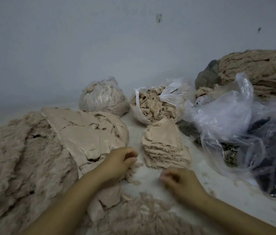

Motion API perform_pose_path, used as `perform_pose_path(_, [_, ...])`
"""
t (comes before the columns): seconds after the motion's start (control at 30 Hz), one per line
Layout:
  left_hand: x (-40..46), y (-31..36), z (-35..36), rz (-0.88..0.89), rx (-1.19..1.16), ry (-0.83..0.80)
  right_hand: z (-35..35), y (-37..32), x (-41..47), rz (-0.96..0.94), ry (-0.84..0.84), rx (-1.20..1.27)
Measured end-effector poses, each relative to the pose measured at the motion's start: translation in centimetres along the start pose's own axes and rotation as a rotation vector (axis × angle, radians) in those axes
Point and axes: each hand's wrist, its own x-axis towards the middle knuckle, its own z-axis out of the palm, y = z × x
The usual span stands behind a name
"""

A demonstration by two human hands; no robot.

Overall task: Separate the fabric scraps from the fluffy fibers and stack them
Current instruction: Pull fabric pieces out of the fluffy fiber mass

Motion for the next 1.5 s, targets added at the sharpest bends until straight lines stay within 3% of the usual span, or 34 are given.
perform_pose_path(0.07, [0.5,0.9,0.6,-0.02,-0.031,0.04,-1.3,-0.8,3.2,0.009,0.342,-0.052])
perform_pose_path(0.13, [1.0,1.8,1.6,-0.032,-0.086,0.035,-3.1,-1.5,7.1,0.178,0.53,-0.03])
perform_pose_path(0.23, [1.6,2.6,2.8,-0.004,-0.092,-0.023,-4.7,-1.1,10.9,0.428,0.45,-0.031])
perform_pose_path(0.3, [1.6,2.6,3.4,-0.012,-0.132,-0.043,-4.8,-1.3,11.4,0.414,0.399,0.004])
perform_pose_path(0.4, [1.6,2.6,3.9,-0.034,-0.283,-0.009,-4.7,-1.7,11.7,0.265,0.477,0.024])
perform_pose_path(0.47, [1.6,2.9,4.0,-0.105,-0.557,0.033,-4.2,-2.6,11.6,0.155,0.524,0.087])
perform_pose_path(0.57, [1.8,4.1,4.8,-0.373,-1.147,0.047,-2.3,-4.1,10.7,0.097,0.527,0.304])
perform_pose_path(0.67, [2.1,6.1,5.7,-0.526,-1.499,-0.036,0.1,-4.8,9.2,0.11,0.534,0.514])
perform_pose_path(0.73, [2.3,6.8,6.1,-0.531,-1.643,0.065,1.3,-4.6,7.9,0.149,0.544,0.617])
perform_pose_path(0.87, [2.5,5.9,7.4,-0.548,-1.397,0.428,3.3,-4.3,5.9,0.267,0.499,0.879])
perform_pose_path(1.0, [1.7,5.3,8.6,-0.403,-1.028,0.573,4.3,-4.7,6.6,0.479,0.434,0.956])
perform_pose_path(1.2, [1.9,2.9,7.9,-0.363,-0.81,0.8,4.6,-4.9,5.9,0.34,0.635,0.892])
perform_pose_path(1.3, [1.9,1.2,6.7,-0.443,-0.908,0.851,3.2,-4.5,6.0,0.377,0.7,0.98])
perform_pose_path(1.4, [1.5,0.2,5.5,-0.538,-0.926,0.733,1.8,-3.8,6.1,0.399,0.534,1.049])
perform_pose_path(1.5, [1.1,1.9,5.6,-0.614,-1.023,0.282,1.9,-3.7,5.9,0.376,0.351,0.986])
